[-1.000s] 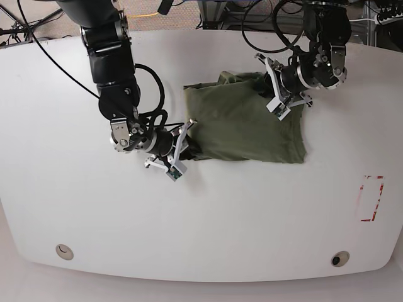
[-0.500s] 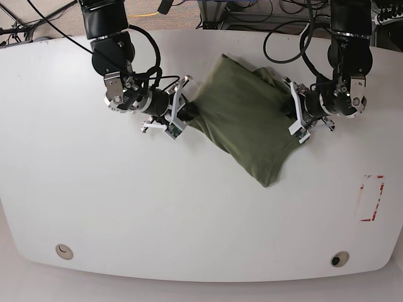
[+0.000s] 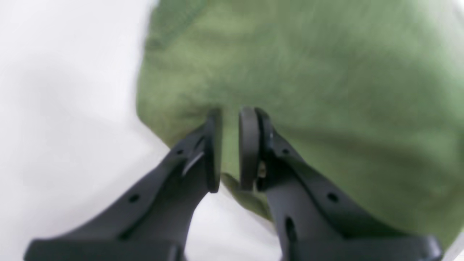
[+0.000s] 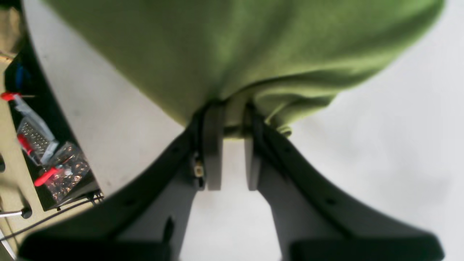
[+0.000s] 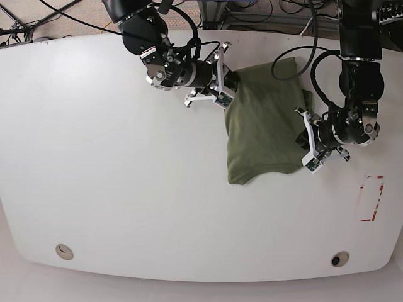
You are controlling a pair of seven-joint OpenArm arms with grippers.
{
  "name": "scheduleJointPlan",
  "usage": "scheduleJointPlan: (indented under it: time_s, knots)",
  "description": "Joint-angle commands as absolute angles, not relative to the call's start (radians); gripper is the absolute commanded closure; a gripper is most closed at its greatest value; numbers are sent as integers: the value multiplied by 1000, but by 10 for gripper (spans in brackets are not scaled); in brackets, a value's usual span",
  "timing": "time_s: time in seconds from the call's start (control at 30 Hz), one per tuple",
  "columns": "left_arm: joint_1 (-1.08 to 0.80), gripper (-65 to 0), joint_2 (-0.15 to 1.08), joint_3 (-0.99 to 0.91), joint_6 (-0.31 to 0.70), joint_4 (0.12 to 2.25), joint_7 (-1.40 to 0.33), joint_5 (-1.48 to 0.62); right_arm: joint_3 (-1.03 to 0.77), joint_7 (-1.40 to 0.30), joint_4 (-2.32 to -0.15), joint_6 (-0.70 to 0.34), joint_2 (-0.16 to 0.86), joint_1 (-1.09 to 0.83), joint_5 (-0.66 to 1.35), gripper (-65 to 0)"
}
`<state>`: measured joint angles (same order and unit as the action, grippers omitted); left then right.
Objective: Fold the T-shirt properly
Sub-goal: 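Rotate the bundle with both grippers and release the right gripper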
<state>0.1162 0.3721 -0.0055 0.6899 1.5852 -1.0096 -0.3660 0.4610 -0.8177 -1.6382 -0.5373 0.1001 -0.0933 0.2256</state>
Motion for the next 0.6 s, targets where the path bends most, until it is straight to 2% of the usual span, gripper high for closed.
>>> scheduleJointPlan:
  time_s: [0.0, 0.1, 0.23, 0.3, 0.37, 0.43, 0.57]
  knots:
    - [131, -69, 384, -15, 690, 1678, -1009, -378, 470, -806, -1606, -512, 71, -59, 226, -95]
    - [124, -72, 384, -15, 682, 1761, -1015, -378, 470, -808, -1607, -519, 59, -44, 236, -95]
    - [70, -156, 366, -15, 661, 1827, -1007, -378, 469, -809, -1693, -521, 96, -51, 237, -95]
    - [56, -226, 306, -16, 570, 1847, -1007, -378, 466, -809, -1745, -521, 131, -70, 239, -95]
    - [42, -264, 275, -16, 478, 1847, -1006, -378, 438, -809, -1778, -521, 153, -79, 239, -95]
    - [24, -292, 252, -15, 389, 1845, -989, -378, 387, -809, -1804, -521, 160, -85, 239, -95]
    - [-21, -326, 162, -15, 275, 1844, -901, -377, 300, -846, -1808, -529, 162, -82, 239, -95]
